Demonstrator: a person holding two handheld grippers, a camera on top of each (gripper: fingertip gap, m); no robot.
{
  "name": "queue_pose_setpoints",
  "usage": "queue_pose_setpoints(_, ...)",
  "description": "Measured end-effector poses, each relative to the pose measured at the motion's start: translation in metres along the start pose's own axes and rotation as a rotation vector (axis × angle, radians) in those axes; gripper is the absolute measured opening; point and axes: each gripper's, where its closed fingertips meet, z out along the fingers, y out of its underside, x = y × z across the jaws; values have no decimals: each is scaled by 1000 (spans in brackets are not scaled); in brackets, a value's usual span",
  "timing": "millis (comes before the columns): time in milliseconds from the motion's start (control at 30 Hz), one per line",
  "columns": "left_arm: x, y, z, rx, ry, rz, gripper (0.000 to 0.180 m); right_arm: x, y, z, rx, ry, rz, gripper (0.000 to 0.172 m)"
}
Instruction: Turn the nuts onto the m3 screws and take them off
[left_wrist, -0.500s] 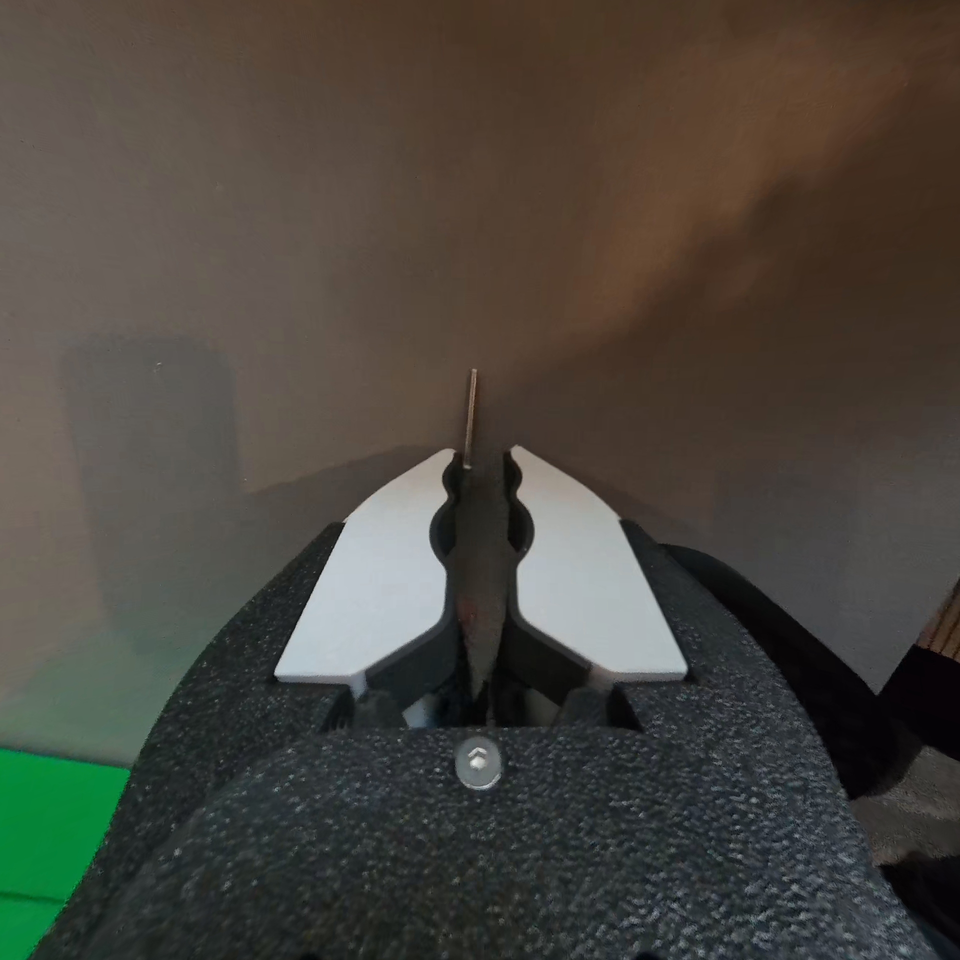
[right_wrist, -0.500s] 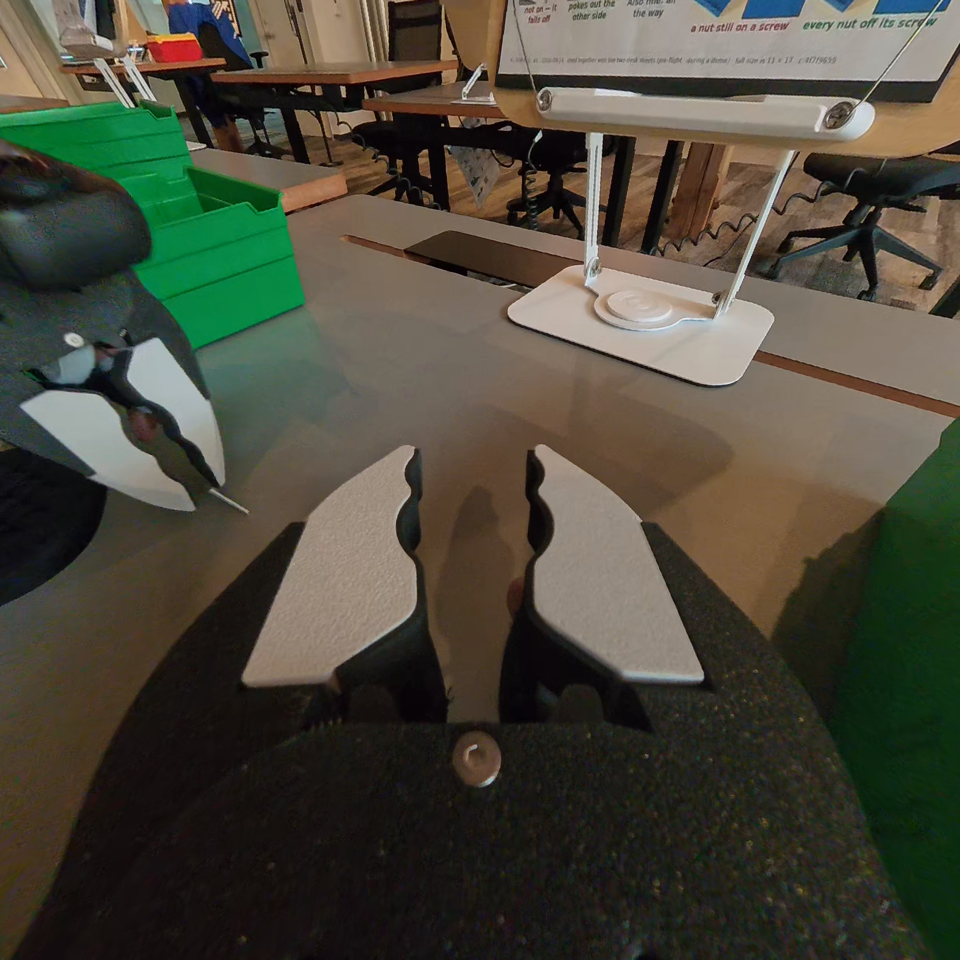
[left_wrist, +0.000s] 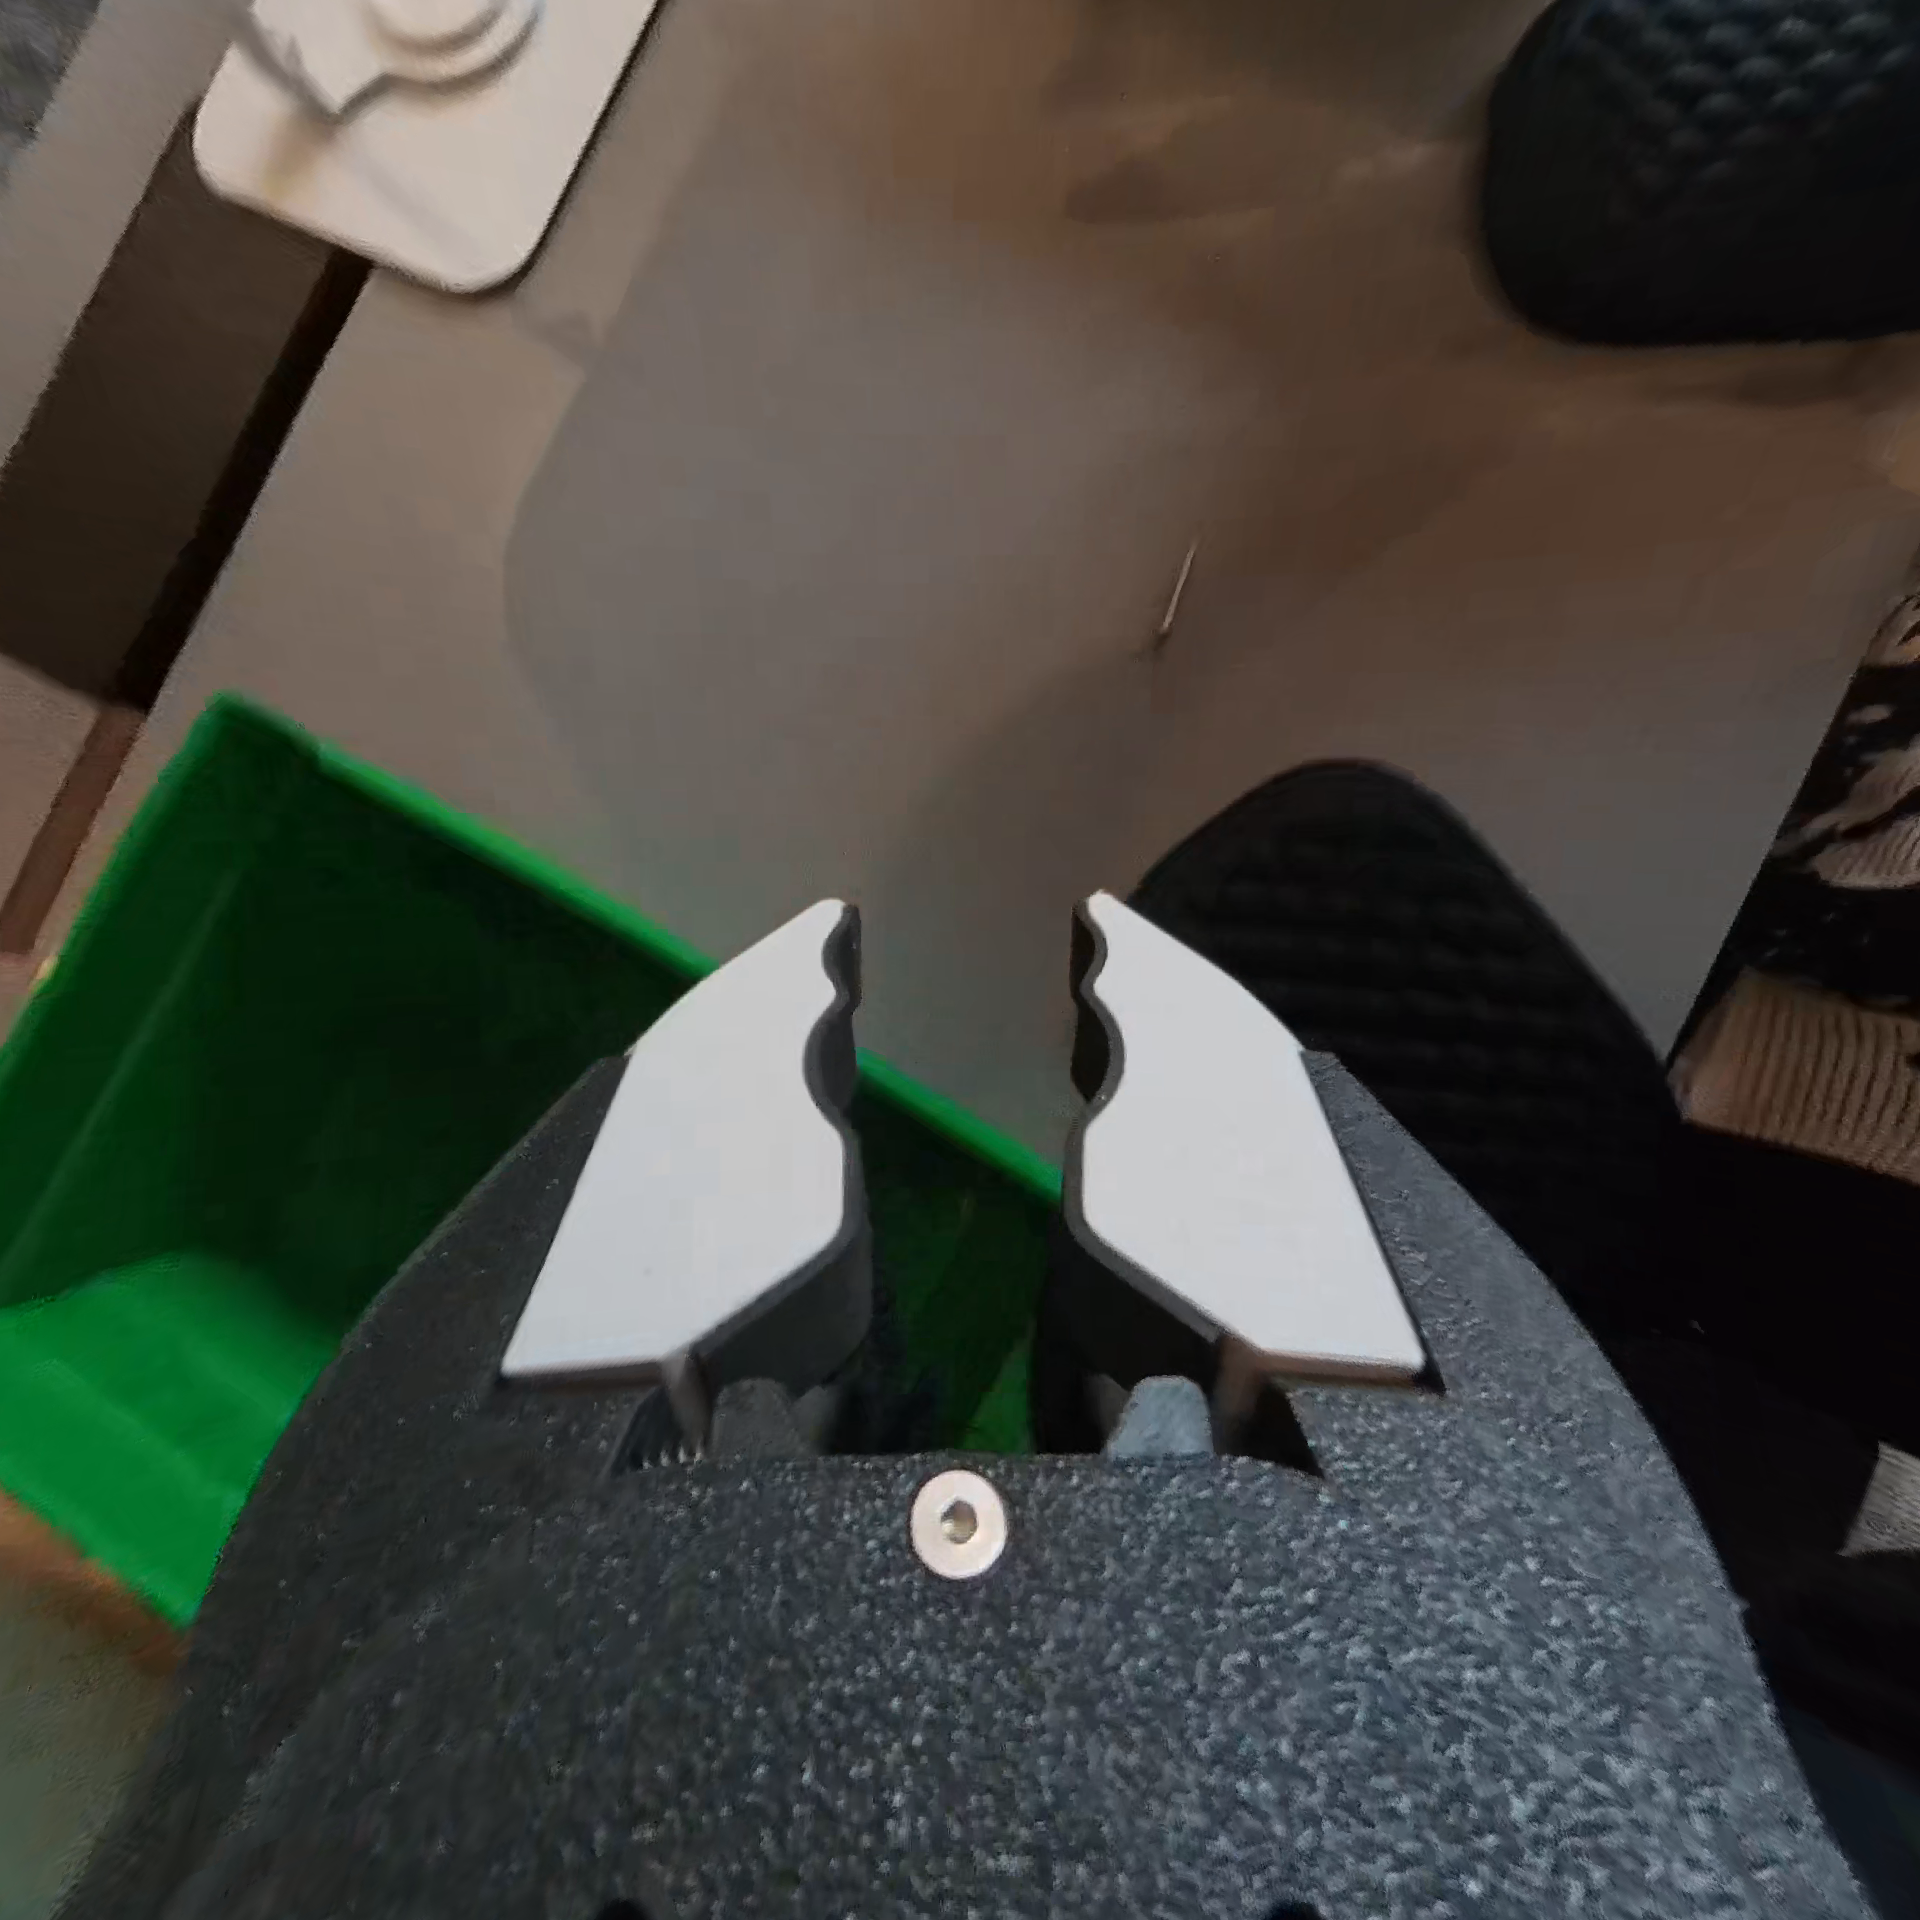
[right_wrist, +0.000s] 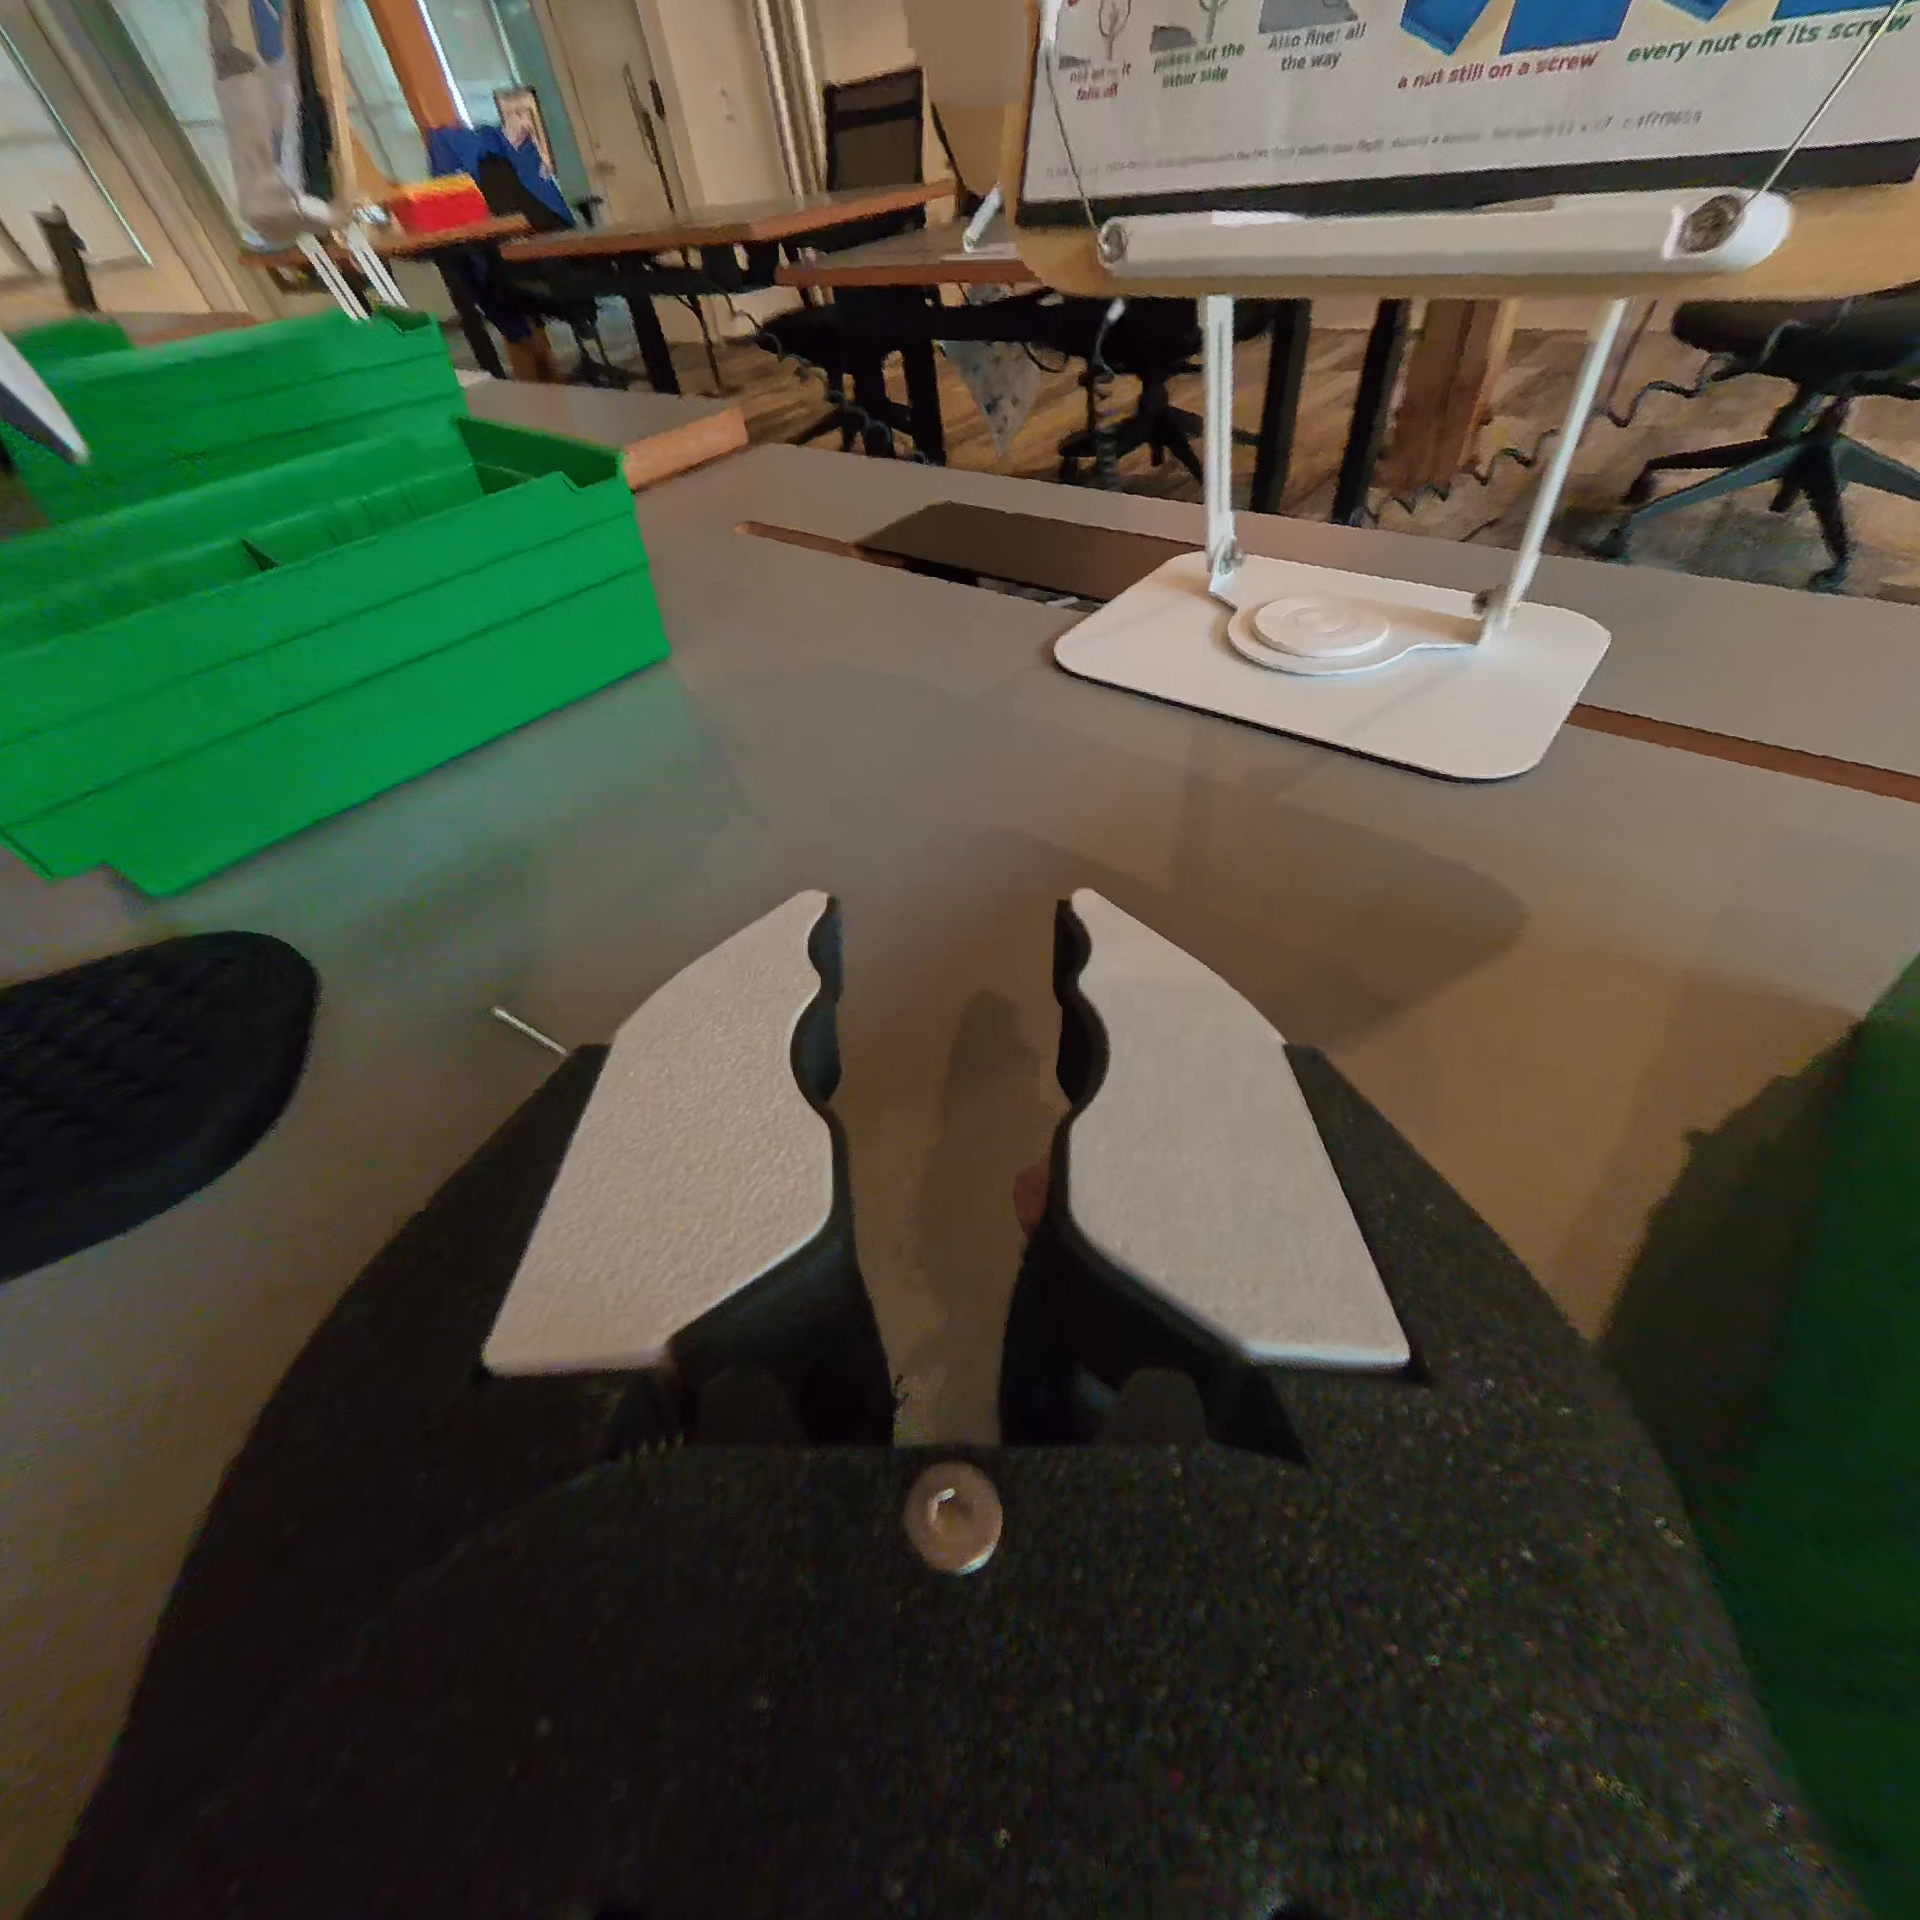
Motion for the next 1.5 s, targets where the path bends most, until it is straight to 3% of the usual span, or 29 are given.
queue_pose_setpoints(100,-24,43,-10,-52,-15,-26,33,-3,-8,-3,47,-44,71,38)
queue_pose_setpoints(267,-27,119,12,-248,100,-1,33,1,-8,-3,52,-43,96,38)
queue_pose_setpoints(400,-28,155,30,-374,139,0,33,-1,-4,0,32,-40,72,38)
queue_pose_setpoints(900,-30,170,55,-368,196,131,26,-3,-3,0,20,-43,53,38)
queue_pose_setpoints(1500,-31,175,59,-331,211,124,5,-3,-4,0,23,-44,46,38)
